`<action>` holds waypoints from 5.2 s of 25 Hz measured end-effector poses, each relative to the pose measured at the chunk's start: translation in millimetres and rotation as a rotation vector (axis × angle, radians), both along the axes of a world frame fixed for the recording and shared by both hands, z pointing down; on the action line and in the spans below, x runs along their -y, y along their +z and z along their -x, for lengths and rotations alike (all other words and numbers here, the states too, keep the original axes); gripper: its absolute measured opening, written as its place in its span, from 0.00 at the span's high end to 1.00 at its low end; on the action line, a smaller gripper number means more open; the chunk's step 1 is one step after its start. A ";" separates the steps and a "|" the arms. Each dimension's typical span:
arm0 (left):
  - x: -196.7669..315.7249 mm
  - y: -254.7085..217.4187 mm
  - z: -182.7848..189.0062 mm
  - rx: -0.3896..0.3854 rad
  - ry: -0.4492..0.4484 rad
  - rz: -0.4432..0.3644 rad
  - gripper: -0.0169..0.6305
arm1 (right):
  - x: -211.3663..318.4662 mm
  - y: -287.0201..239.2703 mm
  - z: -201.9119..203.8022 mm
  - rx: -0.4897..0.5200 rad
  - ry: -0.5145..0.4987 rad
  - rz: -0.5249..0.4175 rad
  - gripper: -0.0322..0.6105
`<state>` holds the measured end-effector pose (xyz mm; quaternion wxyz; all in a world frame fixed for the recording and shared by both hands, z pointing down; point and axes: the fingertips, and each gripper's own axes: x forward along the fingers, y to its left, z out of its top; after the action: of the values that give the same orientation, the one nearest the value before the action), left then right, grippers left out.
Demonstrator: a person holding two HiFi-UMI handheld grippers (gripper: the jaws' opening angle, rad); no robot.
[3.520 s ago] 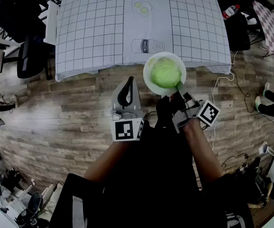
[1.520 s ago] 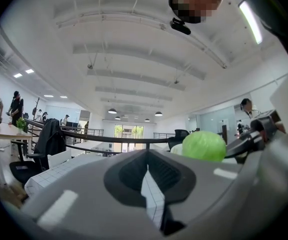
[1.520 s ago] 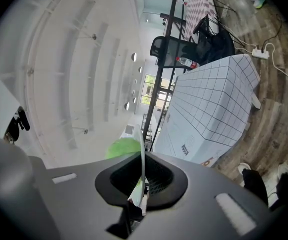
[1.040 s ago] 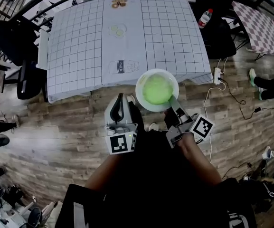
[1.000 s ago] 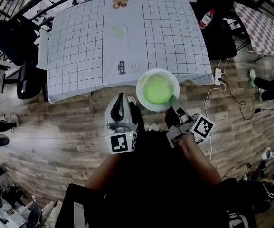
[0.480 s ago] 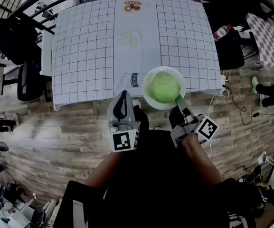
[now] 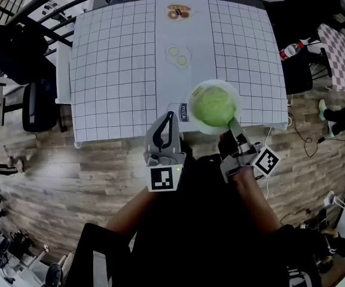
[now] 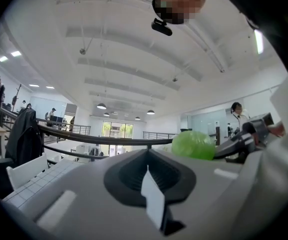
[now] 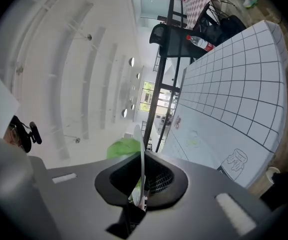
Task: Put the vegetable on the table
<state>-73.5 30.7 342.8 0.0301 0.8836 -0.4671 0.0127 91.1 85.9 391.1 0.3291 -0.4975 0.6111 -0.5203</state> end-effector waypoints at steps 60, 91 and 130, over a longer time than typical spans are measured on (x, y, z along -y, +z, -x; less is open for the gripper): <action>171.6 53.6 -20.9 0.089 -0.240 0.084 0.96 | 242.4 173.7 -11.3 0.013 -0.313 0.004 0.94; 193.8 88.7 -20.6 0.089 -0.296 0.145 0.96 | 273.2 297.0 -3.5 -0.038 -0.309 0.202 0.93; 169.3 71.1 5.7 0.054 -0.245 0.142 0.96 | 234.2 281.1 4.8 -0.110 -0.289 0.409 0.78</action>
<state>-79.2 -138.5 413.9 0.0814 0.8149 -0.5701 0.0657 86.3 -148.2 672.3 0.1101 -0.4886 0.5749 -0.6470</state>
